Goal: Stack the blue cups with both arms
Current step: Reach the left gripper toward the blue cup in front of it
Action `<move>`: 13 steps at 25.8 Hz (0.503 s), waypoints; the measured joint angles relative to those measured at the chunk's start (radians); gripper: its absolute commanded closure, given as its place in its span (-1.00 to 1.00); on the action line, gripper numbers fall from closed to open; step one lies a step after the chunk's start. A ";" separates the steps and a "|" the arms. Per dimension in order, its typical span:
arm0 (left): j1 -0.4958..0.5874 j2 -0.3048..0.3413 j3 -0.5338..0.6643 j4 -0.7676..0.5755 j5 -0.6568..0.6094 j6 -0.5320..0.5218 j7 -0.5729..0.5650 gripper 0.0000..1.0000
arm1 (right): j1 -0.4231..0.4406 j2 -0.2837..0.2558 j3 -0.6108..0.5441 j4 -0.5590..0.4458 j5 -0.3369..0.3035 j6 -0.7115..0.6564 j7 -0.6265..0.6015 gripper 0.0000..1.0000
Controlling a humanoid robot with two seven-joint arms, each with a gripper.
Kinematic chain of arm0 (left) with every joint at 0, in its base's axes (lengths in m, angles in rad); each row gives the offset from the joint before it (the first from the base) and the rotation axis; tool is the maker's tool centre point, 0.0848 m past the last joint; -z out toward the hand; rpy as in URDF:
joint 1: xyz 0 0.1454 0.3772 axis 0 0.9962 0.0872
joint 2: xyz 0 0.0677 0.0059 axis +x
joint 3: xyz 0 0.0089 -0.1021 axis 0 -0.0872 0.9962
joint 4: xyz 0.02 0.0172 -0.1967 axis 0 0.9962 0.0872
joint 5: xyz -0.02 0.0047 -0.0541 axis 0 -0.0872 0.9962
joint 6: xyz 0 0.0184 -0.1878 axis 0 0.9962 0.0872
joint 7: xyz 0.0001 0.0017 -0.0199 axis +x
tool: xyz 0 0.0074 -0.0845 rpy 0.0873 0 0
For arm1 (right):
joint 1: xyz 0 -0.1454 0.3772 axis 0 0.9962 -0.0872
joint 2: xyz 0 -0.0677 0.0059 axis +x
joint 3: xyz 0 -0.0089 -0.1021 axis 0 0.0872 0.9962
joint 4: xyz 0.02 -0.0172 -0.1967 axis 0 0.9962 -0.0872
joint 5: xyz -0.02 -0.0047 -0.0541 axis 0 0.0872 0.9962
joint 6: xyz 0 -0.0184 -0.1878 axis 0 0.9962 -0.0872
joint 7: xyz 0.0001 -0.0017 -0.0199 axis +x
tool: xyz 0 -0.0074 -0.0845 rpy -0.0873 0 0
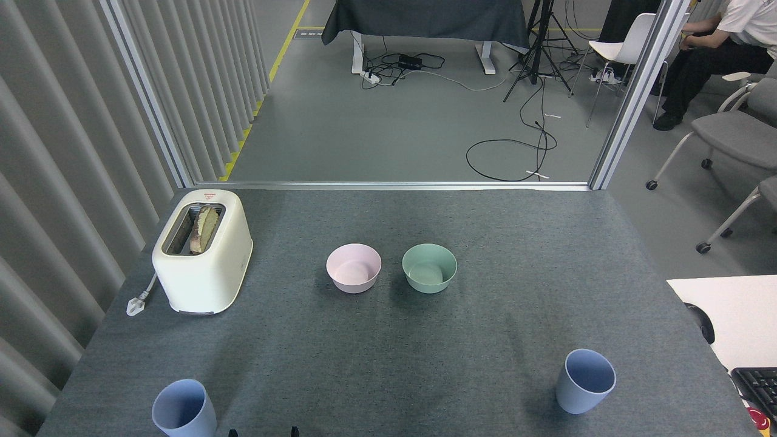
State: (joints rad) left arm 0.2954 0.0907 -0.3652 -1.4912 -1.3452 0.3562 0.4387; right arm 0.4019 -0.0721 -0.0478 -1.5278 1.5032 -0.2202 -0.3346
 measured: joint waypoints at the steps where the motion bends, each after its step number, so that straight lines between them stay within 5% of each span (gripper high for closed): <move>1: 0.000 0.000 0.000 0.000 0.000 0.000 0.000 -1.00 | 0.000 0.000 0.000 0.000 0.000 0.000 0.000 -1.00; 13: -0.002 -0.009 0.001 0.000 0.008 0.005 0.002 -1.00 | 0.000 0.000 0.000 0.000 0.000 0.001 0.000 -1.00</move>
State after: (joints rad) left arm 0.2934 0.0820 -0.3644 -1.4909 -1.3376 0.3613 0.4409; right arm 0.4019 -0.0721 -0.0477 -1.5278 1.5027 -0.2191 -0.3349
